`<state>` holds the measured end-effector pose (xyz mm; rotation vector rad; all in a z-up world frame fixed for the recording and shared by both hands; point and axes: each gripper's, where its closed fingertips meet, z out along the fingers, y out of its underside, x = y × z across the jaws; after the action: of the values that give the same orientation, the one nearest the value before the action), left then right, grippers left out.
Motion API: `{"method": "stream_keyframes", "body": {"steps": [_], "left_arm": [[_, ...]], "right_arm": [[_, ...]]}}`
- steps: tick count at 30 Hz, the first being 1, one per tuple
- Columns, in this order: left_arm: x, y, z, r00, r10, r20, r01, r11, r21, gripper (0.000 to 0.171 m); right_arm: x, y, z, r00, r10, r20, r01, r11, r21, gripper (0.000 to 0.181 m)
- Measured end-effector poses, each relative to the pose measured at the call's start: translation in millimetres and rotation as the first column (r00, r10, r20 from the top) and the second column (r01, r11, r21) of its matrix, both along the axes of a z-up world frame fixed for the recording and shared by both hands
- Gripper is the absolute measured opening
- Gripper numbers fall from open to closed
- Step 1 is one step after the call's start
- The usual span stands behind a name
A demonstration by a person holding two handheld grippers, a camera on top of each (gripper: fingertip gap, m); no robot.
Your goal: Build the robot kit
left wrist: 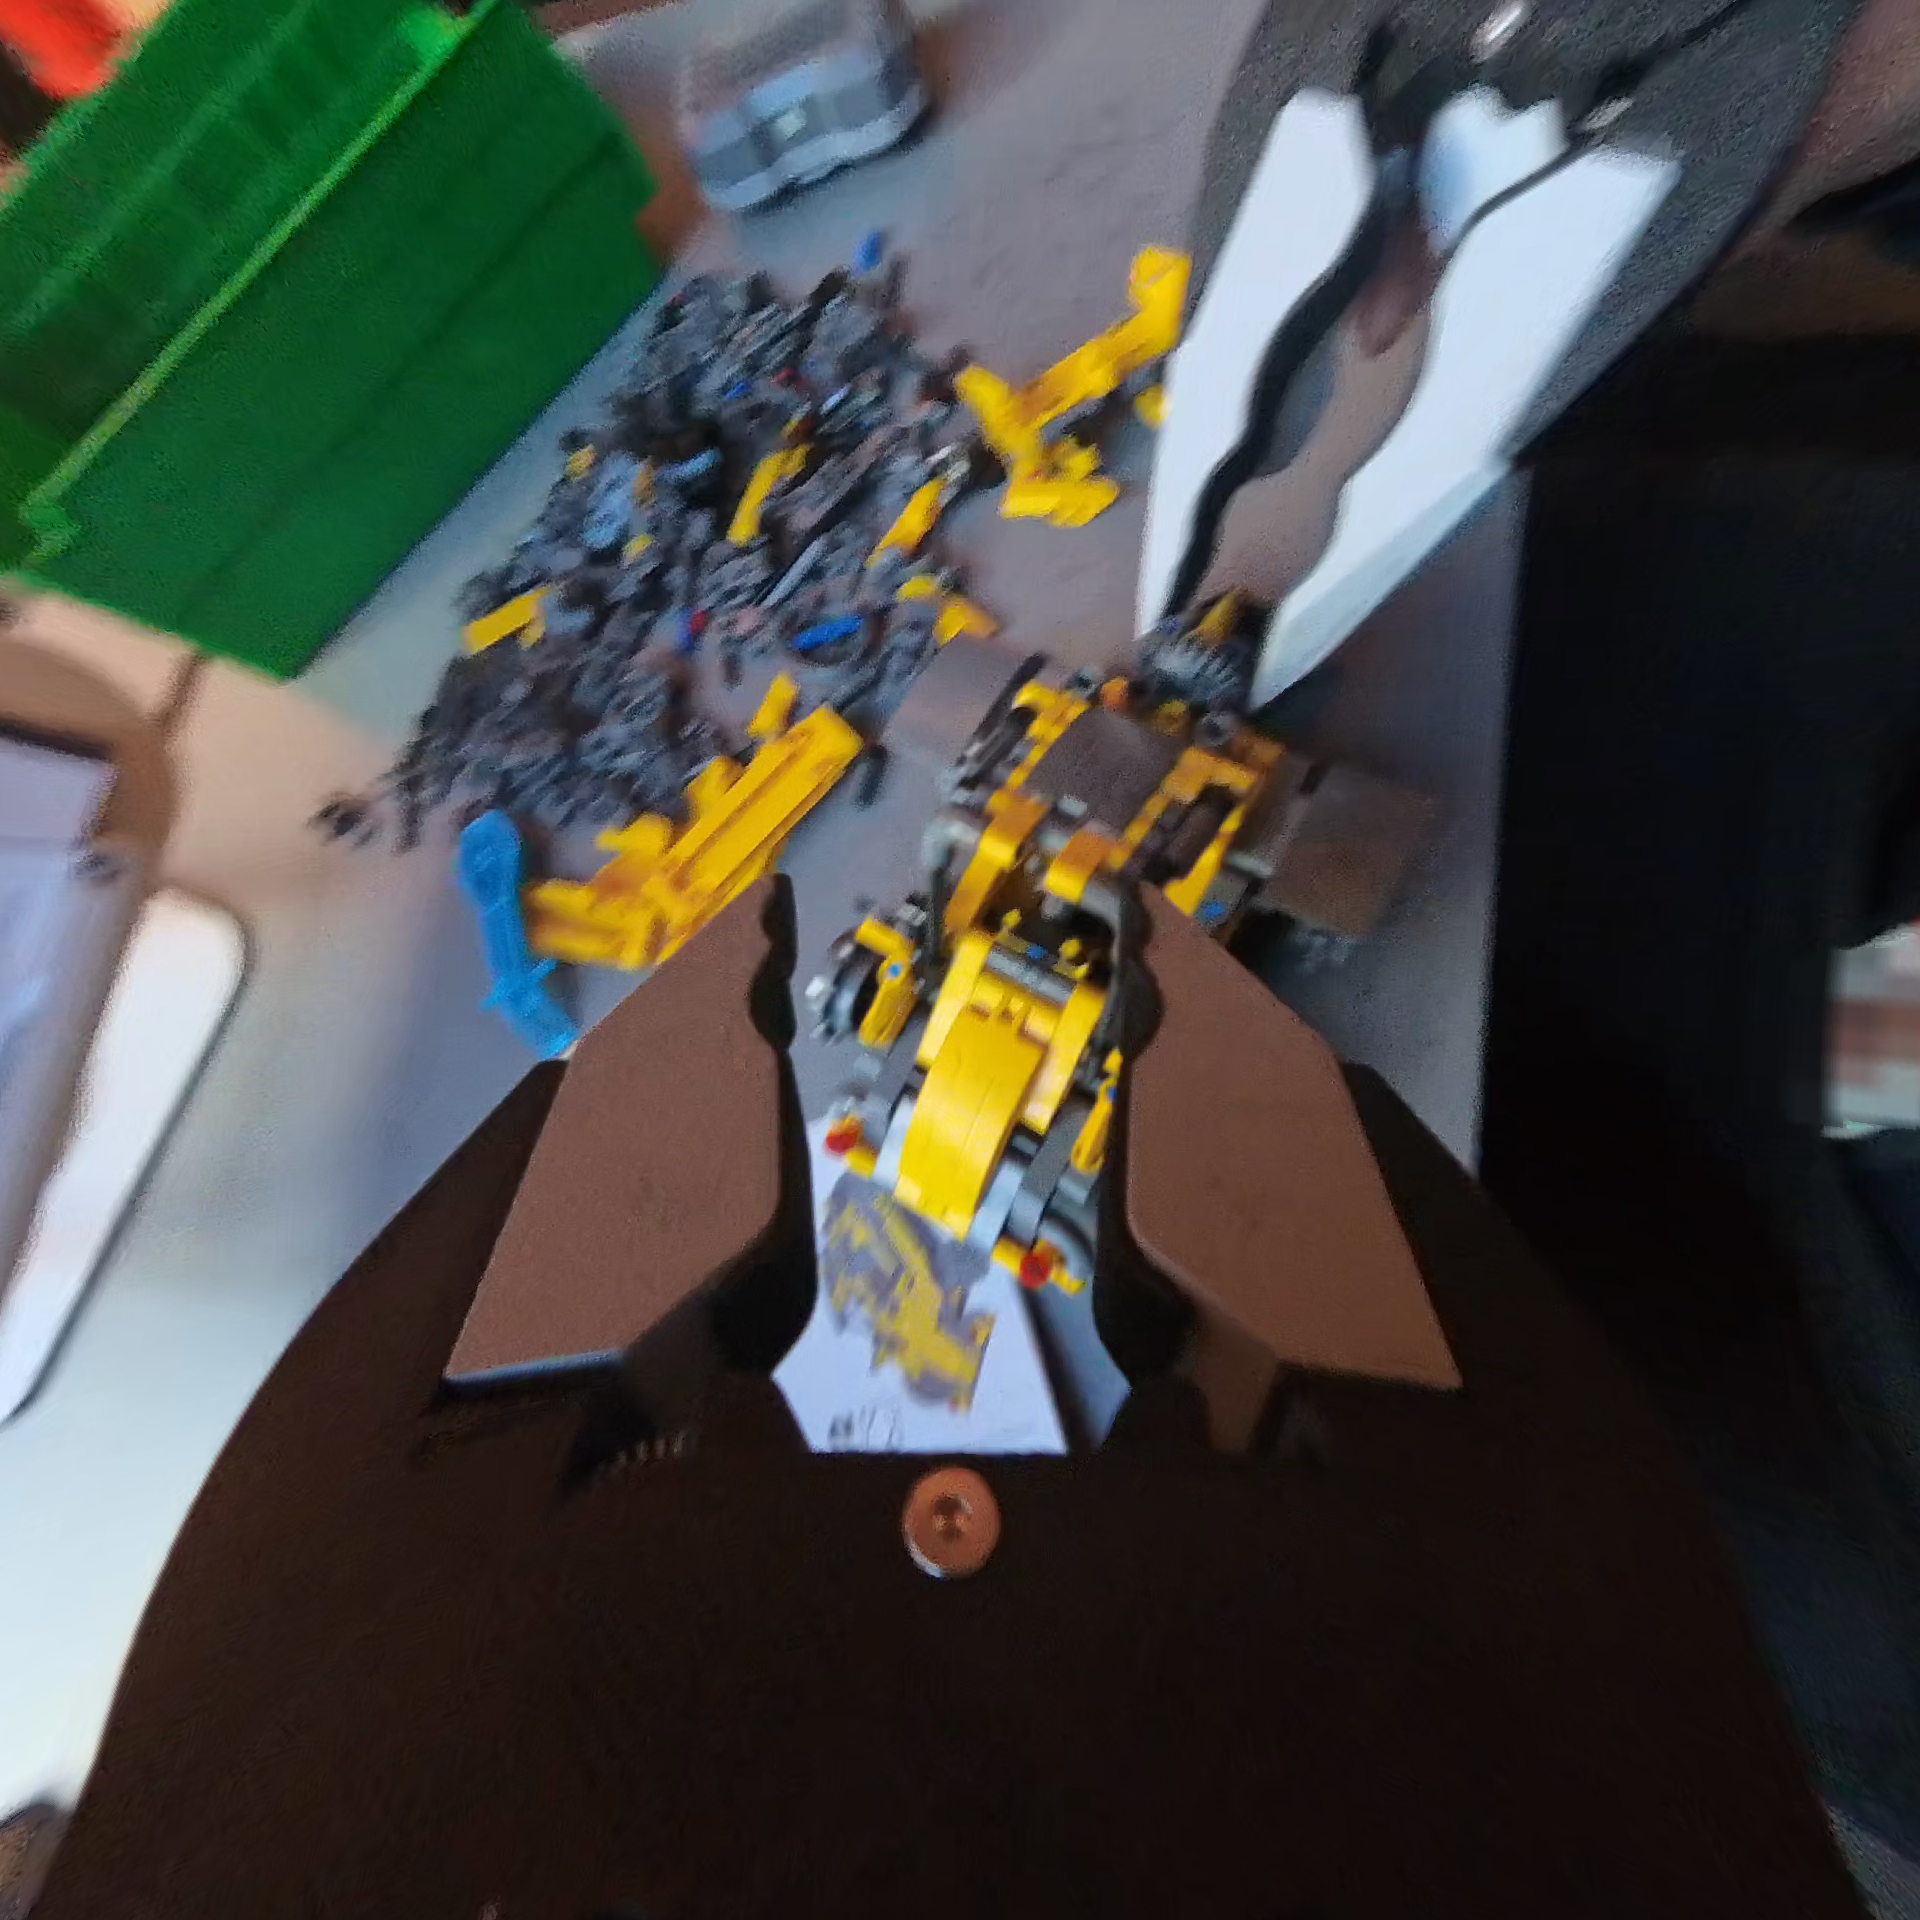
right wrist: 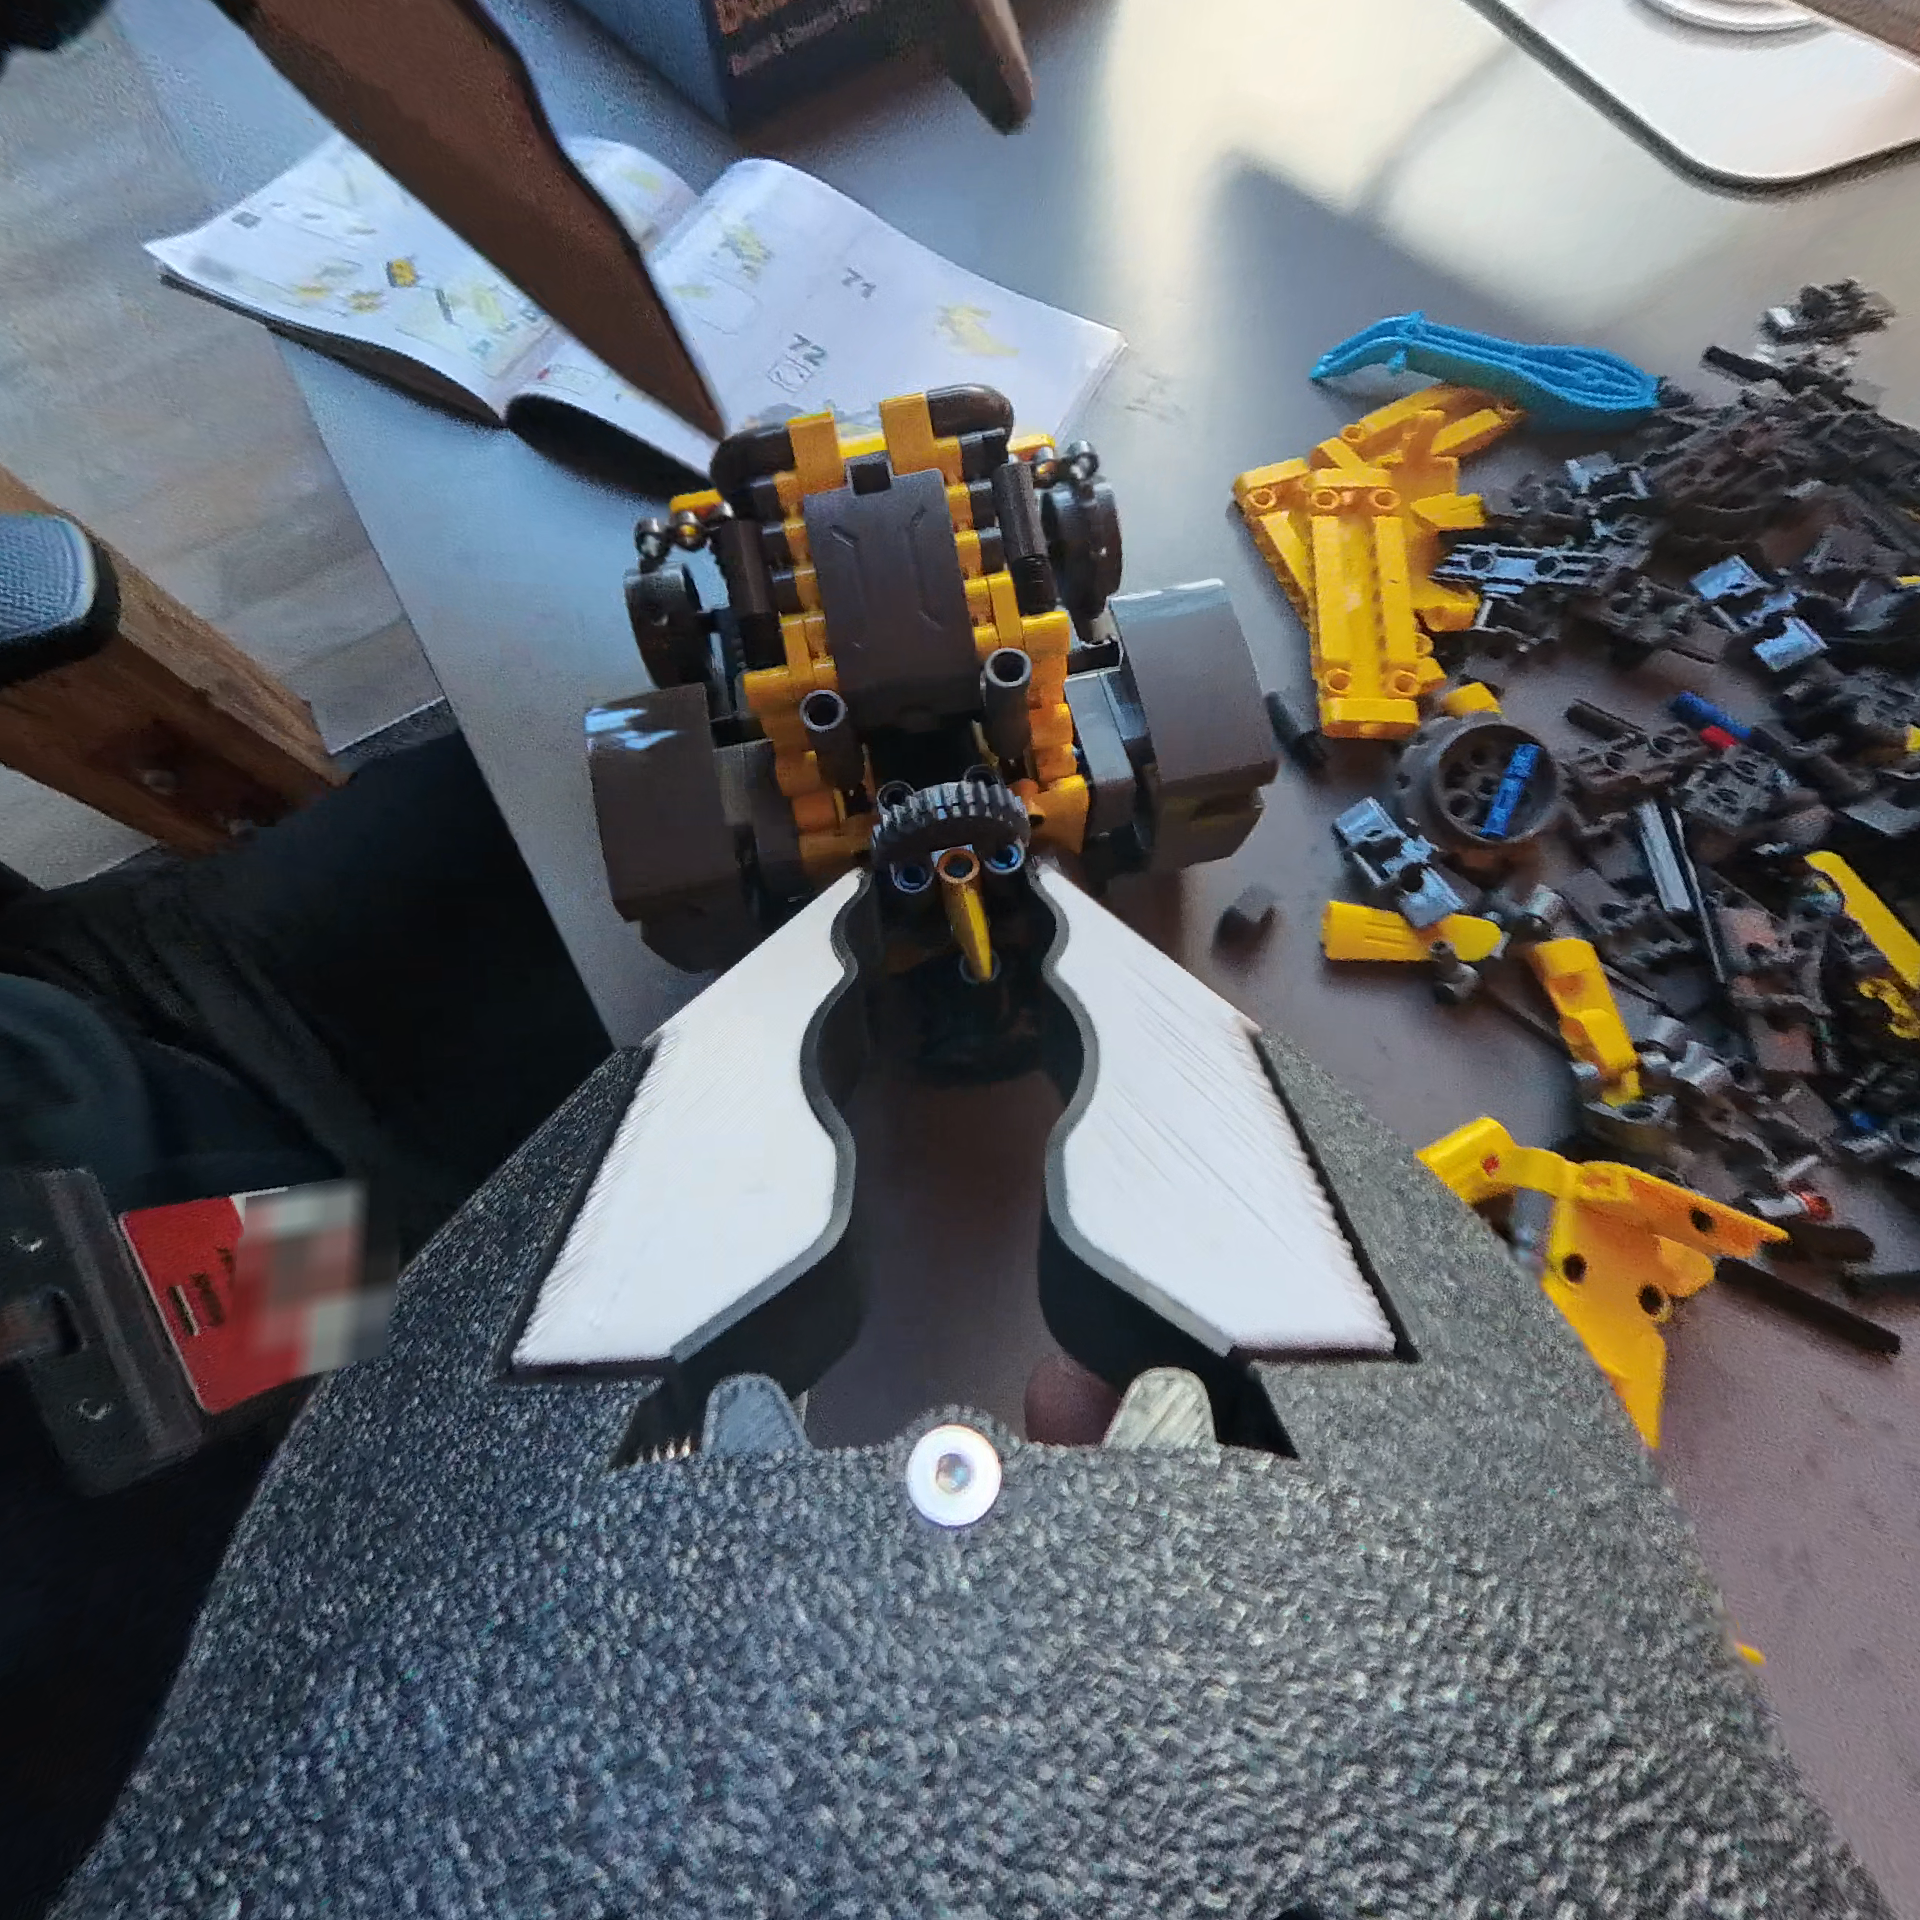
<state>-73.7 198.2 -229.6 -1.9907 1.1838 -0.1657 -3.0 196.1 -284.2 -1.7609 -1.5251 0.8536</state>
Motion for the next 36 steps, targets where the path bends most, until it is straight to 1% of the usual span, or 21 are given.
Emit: {"method": "stream_keyframes", "body": {"steps": [1,2,4,5,7,8,9,12,15,19,22,26,27,28,30,31,32,34,36], "left_arm": [[12,1,0,0.997,-0.058,0.044,0.060,0.997,-0.046,0.064],[20,5,-2,0.994,-0.089,0.067,0.094,0.993,-0.077,0.064],[33,10,-12,0.988,-0.142,0.062,0.150,0.980,-0.132,0.064],[38,10,-18,0.984,-0.170,0.051,0.176,0.972,-0.159,0.065],[48,6,-23,0.975,-0.214,0.063,0.223,0.953,-0.204,0.054],[50,4,-25,0.969,-0.237,0.067,0.246,0.941,-0.230,0.047],[50,3,-25,0.968,-0.243,0.066,0.252,0.935,-0.248,0.045],[46,2,-24,0.965,-0.261,0.040,0.263,0.933,-0.246,0.045],[41,5,-22,0.966,-0.259,-0.007,0.249,0.937,-0.245,0.052],[37,6,-20,0.943,-0.323,-0.081,0.289,0.914,-0.284,0.054],[39,4,-22,0.927,-0.364,-0.089,0.316,0.888,-0.335,0.051],[38,4,-20,0.911,-0.402,-0.090,0.347,0.867,-0.359,0.049],[37,4,-18,0.909,-0.407,-0.093,0.351,0.866,-0.356,0.051],[37,1,-15,0.902,-0.425,-0.073,0.373,0.854,-0.364,0.058],[37,-3,-11,0.903,-0.429,-0.034,0.385,0.840,-0.382,0.064],[35,-6,-15,0.900,-0.433,-0.049,0.380,0.835,-0.399,0.066],[33,-5,-21,0.893,-0.441,-0.091,0.373,0.837,-0.400,0.067],[28,0,-35,0.878,-0.441,-0.187,0.352,0.858,-0.374,0.063],[31,-1,-39,0.868,-0.457,-0.193,0.362,0.850,-0.383,0.058]], "right_arm": [[3,2,0,1.000,0.003,-0.003,-0.003,1.000,-0.006,0.028],[5,3,0,1.000,0.014,-0.010,-0.014,1.000,-0.013,0.027],[6,3,0,0.999,0.039,-0.029,-0.040,0.999,-0.023,0.027],[6,2,0,0.997,0.062,-0.039,-0.063,0.998,-0.026,0.030],[4,0,0,0.993,0.099,-0.058,-0.101,0.994,-0.031,0.033],[3,1,-1,0.993,0.104,-0.063,-0.106,0.994,-0.029,0.030],[2,3,-1,0.992,0.107,-0.071,-0.109,0.994,-0.025,0.027],[-1,3,-1,0.987,0.129,-0.099,-0.135,0.990,-0.051,0.027],[-1,3,-1,0.981,0.161,-0.105,-0.168,0.984,-0.053,0.027],[0,3,-1,0.976,0.193,-0.103,-0.197,0.979,-0.040,0.025],[1,3,-1,0.973,0.208,-0.104,-0.213,0.976,-0.038,0.025],[4,5,-1,0.969,0.216,-0.122,-0.224,0.973,-0.057,0.025],[4,5,-1,0.968,0.214,-0.130,-0.224,0.972,-0.064,0.025],[5,6,-1,0.968,0.212,-0.136,-0.223,0.972,-0.070,0.025],[5,6,0,0.967,0.209,-0.144,-0.221,0.973,-0.072,0.025],[5,6,0,0.967,0.208,-0.147,-0.220,0.973,-0.071,0.025],[4,6,0,0.967,0.208,-0.148,-0.220,0.973,-0.071,0.025],[4,6,0,0.966,0.211,-0.149,-0.223,0.972,-0.069,0.025],[4,6,-1,0.966,0.209,-0.151,-0.222,0.972,-0.072,0.025]]}}
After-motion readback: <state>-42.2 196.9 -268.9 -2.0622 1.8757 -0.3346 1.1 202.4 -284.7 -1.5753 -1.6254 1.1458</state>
